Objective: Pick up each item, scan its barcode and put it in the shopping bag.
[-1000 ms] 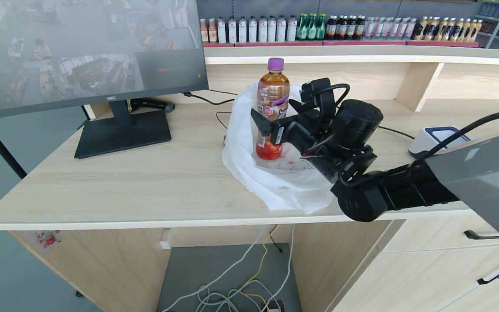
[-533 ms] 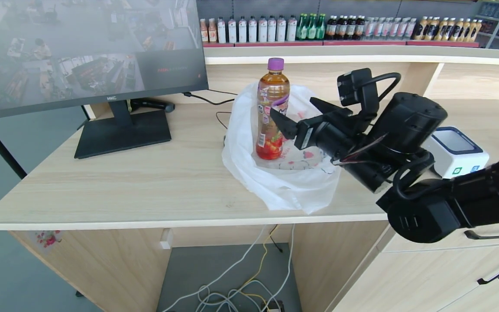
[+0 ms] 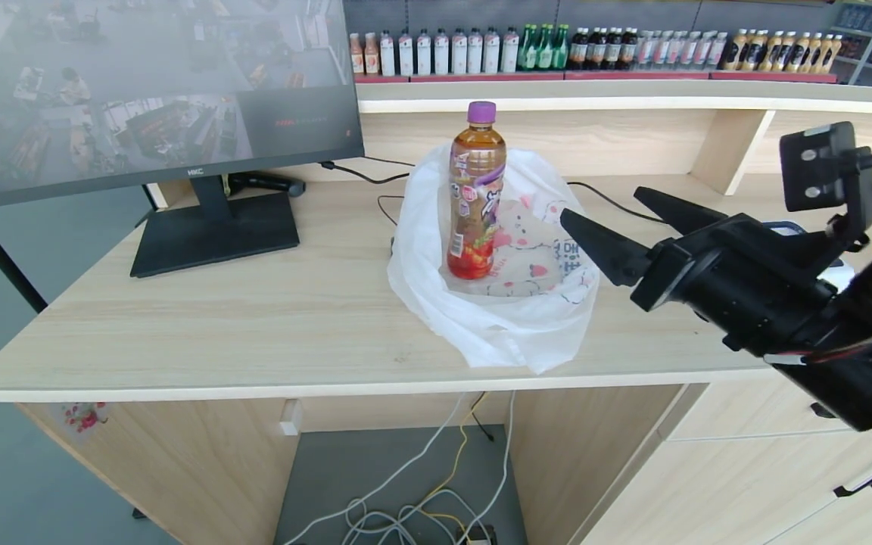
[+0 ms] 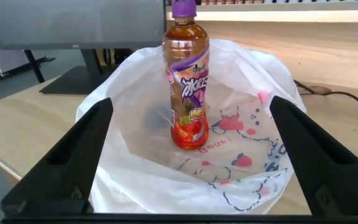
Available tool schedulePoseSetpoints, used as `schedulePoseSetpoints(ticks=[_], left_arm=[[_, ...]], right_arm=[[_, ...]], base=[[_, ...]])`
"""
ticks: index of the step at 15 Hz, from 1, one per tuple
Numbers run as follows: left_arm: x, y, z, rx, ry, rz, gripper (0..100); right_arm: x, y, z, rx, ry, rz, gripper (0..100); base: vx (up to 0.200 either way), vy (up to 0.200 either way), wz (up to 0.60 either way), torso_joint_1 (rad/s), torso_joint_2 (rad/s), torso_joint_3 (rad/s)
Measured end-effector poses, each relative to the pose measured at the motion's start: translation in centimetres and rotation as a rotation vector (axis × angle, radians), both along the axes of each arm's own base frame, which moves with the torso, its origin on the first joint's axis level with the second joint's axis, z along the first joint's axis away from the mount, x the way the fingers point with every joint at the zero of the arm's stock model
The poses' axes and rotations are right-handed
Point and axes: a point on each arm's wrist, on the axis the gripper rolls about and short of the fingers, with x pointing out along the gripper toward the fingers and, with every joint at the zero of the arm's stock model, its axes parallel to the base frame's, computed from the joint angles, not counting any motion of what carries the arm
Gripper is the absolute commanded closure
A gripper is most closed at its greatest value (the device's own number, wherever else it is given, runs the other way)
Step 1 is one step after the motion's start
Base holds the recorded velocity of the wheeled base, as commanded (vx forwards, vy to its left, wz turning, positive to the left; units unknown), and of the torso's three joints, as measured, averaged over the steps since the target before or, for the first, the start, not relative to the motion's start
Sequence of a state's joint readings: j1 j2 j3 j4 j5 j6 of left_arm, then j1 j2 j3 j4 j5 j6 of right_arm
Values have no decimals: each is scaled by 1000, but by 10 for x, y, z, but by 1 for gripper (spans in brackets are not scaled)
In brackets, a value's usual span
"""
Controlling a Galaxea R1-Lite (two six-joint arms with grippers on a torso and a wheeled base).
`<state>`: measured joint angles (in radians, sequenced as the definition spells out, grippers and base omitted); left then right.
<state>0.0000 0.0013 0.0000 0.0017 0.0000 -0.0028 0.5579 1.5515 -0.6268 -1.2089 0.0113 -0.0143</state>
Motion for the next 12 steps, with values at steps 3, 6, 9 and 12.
schedulePoseSetpoints(ticks=[3,6,9,12], left_arm=[[0,0,0,0,0,0,0],[0,0,0,0,0,0,0],[0,0,0,0,0,0,0],[0,0,0,0,0,0,0]], right_arm=[[-24,-15,1,14,-27,-5,0],[-45,-28,-10,1,-10,-6,0],[-60,-35,-21,-24,6,3,0],[-62,-36,-21,-3,-10,11,0]], base=[[0,0,0,0,0,0],[0,0,0,0,0,0],[0,0,0,0,0,0],[0,0,0,0,0,0]])
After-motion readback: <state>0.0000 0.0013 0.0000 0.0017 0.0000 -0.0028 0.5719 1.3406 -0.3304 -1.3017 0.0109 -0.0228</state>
